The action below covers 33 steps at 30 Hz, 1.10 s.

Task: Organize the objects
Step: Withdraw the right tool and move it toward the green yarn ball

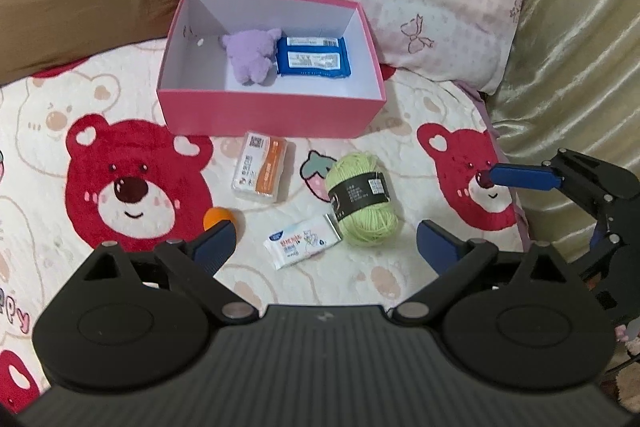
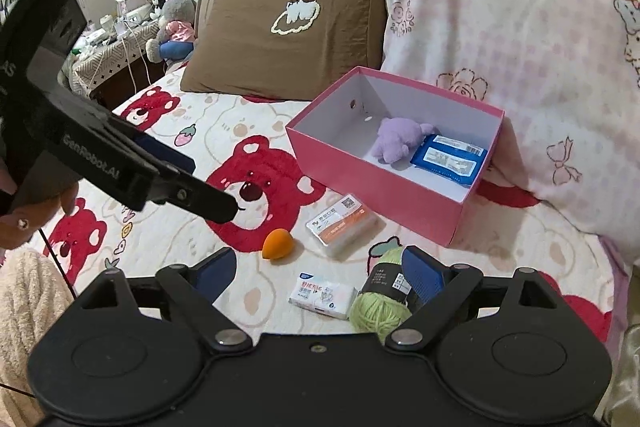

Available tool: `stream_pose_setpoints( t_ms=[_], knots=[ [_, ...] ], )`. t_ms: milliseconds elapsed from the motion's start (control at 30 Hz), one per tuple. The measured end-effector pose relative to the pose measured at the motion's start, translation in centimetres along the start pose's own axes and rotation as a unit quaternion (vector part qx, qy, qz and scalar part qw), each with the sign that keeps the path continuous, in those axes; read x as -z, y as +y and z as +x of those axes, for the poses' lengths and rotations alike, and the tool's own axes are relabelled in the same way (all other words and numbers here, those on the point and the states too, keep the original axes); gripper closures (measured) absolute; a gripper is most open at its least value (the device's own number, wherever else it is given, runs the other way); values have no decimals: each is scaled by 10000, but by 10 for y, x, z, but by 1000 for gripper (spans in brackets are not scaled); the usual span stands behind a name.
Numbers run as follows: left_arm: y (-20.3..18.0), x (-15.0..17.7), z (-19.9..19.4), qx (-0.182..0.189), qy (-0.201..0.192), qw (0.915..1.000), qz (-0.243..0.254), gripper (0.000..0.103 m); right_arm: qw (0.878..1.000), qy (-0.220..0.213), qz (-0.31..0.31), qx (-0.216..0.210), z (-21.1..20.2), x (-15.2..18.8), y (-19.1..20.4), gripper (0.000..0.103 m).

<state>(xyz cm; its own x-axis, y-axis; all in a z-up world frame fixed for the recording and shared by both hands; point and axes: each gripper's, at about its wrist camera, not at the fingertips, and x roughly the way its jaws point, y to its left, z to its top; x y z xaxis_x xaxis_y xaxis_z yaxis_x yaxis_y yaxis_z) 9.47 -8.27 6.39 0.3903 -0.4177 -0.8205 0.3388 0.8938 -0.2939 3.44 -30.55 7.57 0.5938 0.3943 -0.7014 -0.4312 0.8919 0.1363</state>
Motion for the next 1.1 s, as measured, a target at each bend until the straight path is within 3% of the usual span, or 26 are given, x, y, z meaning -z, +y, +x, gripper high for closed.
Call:
stream_pose_setpoints(
  t_ms=[267,400,533,867,1100],
  knots=[
    [2,10,19,115,-12,9999,-93,5,9996,-82,112,-258,5,19,-6,11],
    [1,14,28,166,-173,9996,-117,4,9991,-11,360,-239,17,28,-14,11],
    [-1,19,45,141,-84,9998,-111,4,9978,203,551,-294,35,38,-24,11],
    [3,28,92,331,-100,9987,-370,5,9991,306,268,138,61,61,-30,11],
    [-4,38,131,430,-130,9982,-399,7,9987,459,113,181,84,71,-36,12]
  ],
)
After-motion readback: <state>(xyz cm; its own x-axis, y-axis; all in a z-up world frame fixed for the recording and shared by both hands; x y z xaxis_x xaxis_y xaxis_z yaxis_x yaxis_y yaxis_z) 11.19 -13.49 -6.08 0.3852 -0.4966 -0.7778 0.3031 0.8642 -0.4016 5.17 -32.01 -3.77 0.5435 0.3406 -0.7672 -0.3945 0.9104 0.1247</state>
